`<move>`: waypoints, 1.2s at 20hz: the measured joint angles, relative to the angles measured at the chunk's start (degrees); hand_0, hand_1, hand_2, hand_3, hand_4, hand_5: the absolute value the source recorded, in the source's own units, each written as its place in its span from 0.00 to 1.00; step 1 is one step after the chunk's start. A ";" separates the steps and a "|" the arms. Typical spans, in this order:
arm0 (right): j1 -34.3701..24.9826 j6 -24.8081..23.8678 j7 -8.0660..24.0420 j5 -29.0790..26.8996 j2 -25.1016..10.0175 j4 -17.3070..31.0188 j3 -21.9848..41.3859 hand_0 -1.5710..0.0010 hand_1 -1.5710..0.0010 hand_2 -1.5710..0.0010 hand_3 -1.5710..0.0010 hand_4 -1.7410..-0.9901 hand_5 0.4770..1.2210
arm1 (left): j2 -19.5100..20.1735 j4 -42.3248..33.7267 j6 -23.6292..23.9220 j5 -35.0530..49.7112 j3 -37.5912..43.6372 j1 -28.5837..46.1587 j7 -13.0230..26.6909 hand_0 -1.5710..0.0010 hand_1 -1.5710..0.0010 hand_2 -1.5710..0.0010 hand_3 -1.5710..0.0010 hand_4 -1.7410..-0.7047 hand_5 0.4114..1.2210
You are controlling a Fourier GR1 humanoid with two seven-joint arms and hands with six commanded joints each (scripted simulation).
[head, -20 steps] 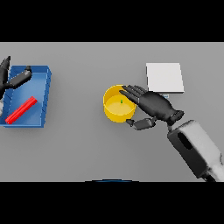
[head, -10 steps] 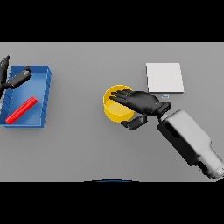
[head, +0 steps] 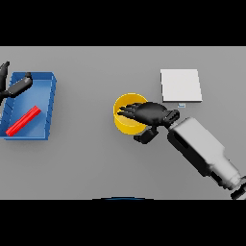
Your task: Pick up the red beaker and tilt it to pour out 1 green nut into yellow bowl. Pick up the yellow bowl and place it on the metallic measuring scale.
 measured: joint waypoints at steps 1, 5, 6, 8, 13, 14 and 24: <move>-0.47 0.66 0.79 0.07 0.43 -0.26 0.28 1.00 1.00 1.00 1.00 0.58 0.32 | -0.03 0.13 0.14 -0.11 -0.08 0.07 0.24 1.00 1.00 1.00 1.00 0.91 0.39; -0.82 0.79 1.98 0.89 1.19 1.41 1.03 0.94 0.93 0.91 0.90 0.50 0.46 | -0.17 0.09 -0.13 -0.39 -0.22 -0.49 -0.57 1.00 1.00 1.00 1.00 0.92 0.39; -0.96 0.85 1.69 1.31 0.71 1.39 1.35 0.84 0.85 0.85 0.84 0.47 0.57 | -0.35 0.16 -0.22 -0.12 -0.10 -0.73 -0.03 1.00 1.00 1.00 1.00 0.91 0.38; -1.29 1.14 1.11 1.74 0.96 1.20 2.05 0.54 0.58 0.60 0.70 0.34 0.72 | -0.23 0.05 -0.11 -0.15 -0.16 -0.47 0.03 1.00 1.00 1.00 1.00 0.91 0.39; -1.58 5.34 0.12 -0.09 -0.19 0.17 2.21 0.18 0.19 0.20 0.35 0.12 0.91 | 0.86 -0.47 -0.32 0.30 0.40 -0.30 0.42 1.00 1.00 1.00 1.00 0.91 0.39; -2.00 5.99 -0.15 -0.65 -0.04 0.75 1.93 0.14 0.15 0.18 0.30 0.10 0.93 | 0.54 -0.07 -0.45 0.31 0.32 -0.42 0.38 1.00 1.00 1.00 1.00 0.91 0.39; -2.04 8.09 2.21 -3.08 -3.45 -5.09 -0.71 0.02 0.02 0.05 0.15 0.01 0.99 | 1.12 -2.25 0.27 0.63 0.29 0.69 0.43 1.00 1.00 1.00 1.00 0.91 0.38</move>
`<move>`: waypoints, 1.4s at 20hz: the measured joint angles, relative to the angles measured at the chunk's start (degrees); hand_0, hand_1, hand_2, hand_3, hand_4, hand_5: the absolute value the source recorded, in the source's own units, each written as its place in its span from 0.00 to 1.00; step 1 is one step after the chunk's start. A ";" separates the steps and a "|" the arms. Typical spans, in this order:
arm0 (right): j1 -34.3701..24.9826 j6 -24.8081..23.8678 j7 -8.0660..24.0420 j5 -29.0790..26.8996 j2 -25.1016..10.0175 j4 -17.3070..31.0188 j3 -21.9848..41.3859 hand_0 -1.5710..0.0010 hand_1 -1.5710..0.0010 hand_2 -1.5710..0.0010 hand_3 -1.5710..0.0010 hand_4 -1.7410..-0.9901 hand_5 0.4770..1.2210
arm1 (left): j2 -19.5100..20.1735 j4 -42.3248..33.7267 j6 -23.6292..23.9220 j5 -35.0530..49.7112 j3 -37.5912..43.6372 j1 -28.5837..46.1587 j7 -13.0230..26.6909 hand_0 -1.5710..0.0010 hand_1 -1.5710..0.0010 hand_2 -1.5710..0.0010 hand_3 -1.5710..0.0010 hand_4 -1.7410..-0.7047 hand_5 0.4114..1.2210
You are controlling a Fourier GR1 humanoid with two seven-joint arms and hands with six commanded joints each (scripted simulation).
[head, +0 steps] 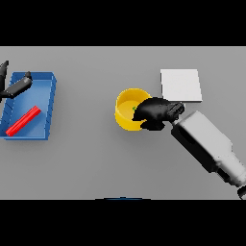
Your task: Pick up the red beaker and tilt it to pour out 1 green nut into yellow bowl. Pick up the yellow bowl and place it on the metallic measuring scale.
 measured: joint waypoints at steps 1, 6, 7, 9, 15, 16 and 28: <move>-0.44 0.79 1.03 -0.32 -0.28 -1.18 -0.36 0.01 0.01 0.04 0.12 0.01 0.99 | -0.15 -0.34 0.23 -0.21 -0.24 -0.12 0.39 1.00 1.00 1.00 1.00 0.91 0.38; -2.19 4.91 5.53 -1.99 -3.47 -7.83 -3.55 0.00 0.00 0.01 0.18 0.02 1.00 | 0.38 -0.33 -0.46 -0.22 -0.16 -0.93 1.07 1.00 1.00 1.00 1.00 0.91 0.38; -2.13 5.59 6.75 -2.51 -3.22 -8.60 -4.17 0.00 0.00 0.01 0.20 0.03 1.00 | 0.52 -0.40 -0.31 -0.06 0.01 -0.48 0.58 1.00 1.00 1.00 1.00 0.90 0.38; -1.85 6.52 7.98 -3.11 -3.41 -9.66 -4.96 0.00 0.00 0.01 0.21 0.03 1.00 | 0.34 0.06 -0.66 0.09 0.19 -1.03 0.38 1.00 1.00 1.00 1.00 0.90 0.38; -5.62 4.60 6.22 -2.12 -7.08 -7.42 -7.31 0.00 0.00 0.00 0.17 0.03 1.00 | 0.58 -0.98 0.53 -0.29 0.12 -0.23 0.36 1.00 1.00 1.00 1.00 0.90 0.41; -5.84 4.19 6.73 -2.04 -7.64 -6.90 -7.91 0.00 0.00 0.00 0.19 0.03 1.00 | 0.94 -0.88 0.37 -0.35 0.27 -0.32 0.29 1.00 1.00 1.00 1.00 0.91 0.40; -9.17 -7.24 2.17 -0.42 -10.09 15.12 -11.56 0.00 0.00 0.00 0.23 0.03 1.00 | 2.66 -3.49 0.45 -0.20 0.14 0.02 5.09 1.00 1.00 1.00 1.00 0.89 0.44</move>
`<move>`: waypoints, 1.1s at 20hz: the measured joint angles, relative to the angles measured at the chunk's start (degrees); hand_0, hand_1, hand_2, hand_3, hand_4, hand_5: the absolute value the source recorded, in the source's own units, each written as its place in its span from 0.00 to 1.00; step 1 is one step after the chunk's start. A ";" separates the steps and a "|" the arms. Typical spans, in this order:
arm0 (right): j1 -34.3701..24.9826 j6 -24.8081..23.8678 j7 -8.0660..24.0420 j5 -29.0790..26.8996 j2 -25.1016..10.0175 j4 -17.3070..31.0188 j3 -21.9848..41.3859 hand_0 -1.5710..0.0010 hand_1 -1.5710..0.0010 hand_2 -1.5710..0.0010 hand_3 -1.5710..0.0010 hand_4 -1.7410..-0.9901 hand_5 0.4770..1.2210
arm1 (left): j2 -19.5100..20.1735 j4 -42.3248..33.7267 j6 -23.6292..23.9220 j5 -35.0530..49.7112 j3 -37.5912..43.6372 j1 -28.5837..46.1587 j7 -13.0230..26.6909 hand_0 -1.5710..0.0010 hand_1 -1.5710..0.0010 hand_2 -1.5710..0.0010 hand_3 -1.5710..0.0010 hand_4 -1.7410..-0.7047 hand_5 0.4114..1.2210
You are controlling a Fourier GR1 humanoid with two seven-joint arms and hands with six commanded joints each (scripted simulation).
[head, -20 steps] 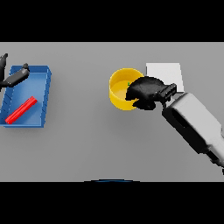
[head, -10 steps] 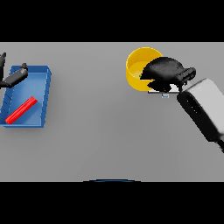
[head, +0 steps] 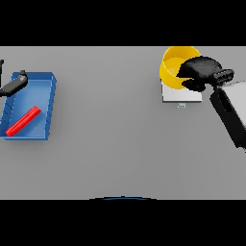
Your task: Pick up the red beaker and tilt it to pour out 1 green nut into yellow bowl. Pick up the yellow bowl and place it on the metallic measuring scale.
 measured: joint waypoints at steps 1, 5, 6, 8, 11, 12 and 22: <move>-0.46 -0.65 -0.31 -0.03 0.19 2.27 -0.09 0.00 0.00 0.00 0.22 0.03 1.00 | 0.49 -0.22 -0.15 0.35 0.33 0.37 -0.32 1.00 1.00 1.00 1.00 0.89 0.43; -1.34 -4.85 -1.61 0.68 1.14 9.23 0.29 0.00 0.00 0.00 0.12 0.02 1.00 | -0.78 0.54 -0.21 -0.30 -0.47 -0.45 0.46 1.00 1.00 1.00 1.00 0.90 0.42; -1.38 -6.20 -2.58 0.95 1.39 10.84 0.52 0.00 0.00 0.00 0.10 0.02 1.00 | -0.48 0.42 -0.05 -0.13 -0.23 0.09 -0.08 1.00 1.00 1.00 1.00 0.90 0.42; -2.02 -7.40 -2.22 1.16 2.40 13.87 0.76 0.00 0.02 0.00 0.07 0.02 1.00 | -0.34 -0.23 0.09 -0.53 -0.61 0.10 0.21 1.00 1.00 1.00 1.00 0.91 0.40; -2.23 -8.44 -2.47 1.06 3.06 16.41 1.19 0.00 0.05 0.00 0.05 0.02 1.00 | -0.74 0.66 0.35 -0.46 -0.29 0.08 -0.43 1.00 1.00 1.00 1.00 0.91 0.39; -2.72 -8.75 -2.65 0.90 3.20 17.56 1.03 0.00 0.06 0.00 0.04 0.02 1.00 | -0.88 0.04 0.44 -0.59 -0.63 0.02 0.05 1.00 1.00 1.00 1.00 0.90 0.39; -4.87 -7.63 -2.82 -0.85 4.92 22.60 0.63 0.60 0.65 0.56 0.57 0.39 0.55 | -1.99 2.16 -0.11 -0.79 -0.75 -1.21 0.25 1.00 1.00 1.00 1.00 0.90 0.41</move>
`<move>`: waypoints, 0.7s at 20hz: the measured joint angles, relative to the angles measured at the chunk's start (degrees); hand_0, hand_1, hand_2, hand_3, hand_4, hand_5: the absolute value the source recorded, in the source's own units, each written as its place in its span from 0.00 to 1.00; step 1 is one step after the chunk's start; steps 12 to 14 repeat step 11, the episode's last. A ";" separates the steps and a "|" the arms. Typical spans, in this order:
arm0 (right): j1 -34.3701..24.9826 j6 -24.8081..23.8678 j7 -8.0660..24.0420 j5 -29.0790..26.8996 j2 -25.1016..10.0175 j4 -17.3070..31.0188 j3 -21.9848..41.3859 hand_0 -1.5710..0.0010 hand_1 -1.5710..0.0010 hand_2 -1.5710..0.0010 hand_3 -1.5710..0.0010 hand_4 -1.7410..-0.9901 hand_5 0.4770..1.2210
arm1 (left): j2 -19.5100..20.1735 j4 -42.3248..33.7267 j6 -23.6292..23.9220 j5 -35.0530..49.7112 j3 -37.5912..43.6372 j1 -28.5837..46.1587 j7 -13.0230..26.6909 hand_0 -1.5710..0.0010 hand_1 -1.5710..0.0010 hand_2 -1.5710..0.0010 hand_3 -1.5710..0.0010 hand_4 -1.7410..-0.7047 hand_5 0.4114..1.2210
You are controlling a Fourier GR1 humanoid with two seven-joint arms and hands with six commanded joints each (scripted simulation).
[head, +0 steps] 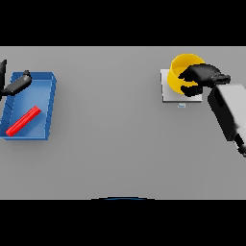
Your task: Pick up the red beaker and tilt it to pour out 1 green nut into yellow bowl. Pick up the yellow bowl and place it on the metallic measuring scale.
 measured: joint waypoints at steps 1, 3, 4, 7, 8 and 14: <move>-0.36 0.39 -0.57 -0.12 -0.18 0.59 -0.15 0.68 0.72 0.62 0.60 0.42 0.50 | -0.14 -0.07 -0.13 -0.07 -0.07 -0.27 -0.26 1.00 1.00 1.00 1.00 0.90 0.41; -0.47 0.47 -0.90 -0.08 0.16 1.18 -0.08 0.80 0.82 0.71 0.64 0.46 0.43 | -0.29 1.15 -0.89 -0.10 0.01 -1.05 -0.24 1.00 1.00 1.00 1.00 0.90 0.40; -0.74 0.26 -1.26 0.32 0.27 1.98 0.18 0.84 0.86 0.75 0.65 0.47 0.41 | -0.50 1.47 -0.74 0.08 0.19 -0.84 -0.79 1.00 1.00 1.00 1.00 0.90 0.41; -1.23 0.01 -3.02 1.20 0.61 3.36 1.05 0.92 0.93 0.84 0.72 0.53 0.36 | -0.10 1.02 -0.77 0.54 0.49 -0.47 -0.57 1.00 1.00 1.00 1.00 0.90 0.40; -1.54 0.24 -4.00 1.35 0.35 3.41 1.27 0.93 0.94 0.87 0.74 0.54 0.35 | -0.29 1.25 -0.62 0.40 0.34 -0.12 -0.89 1.00 1.00 1.00 1.00 0.90 0.40; -2.30 0.90 -3.59 2.04 0.76 5.28 1.74 0.97 0.97 0.93 0.78 0.58 0.34 | -0.28 0.68 -0.31 0.62 0.67 -0.74 -0.51 1.00 1.00 1.00 1.00 0.89 0.40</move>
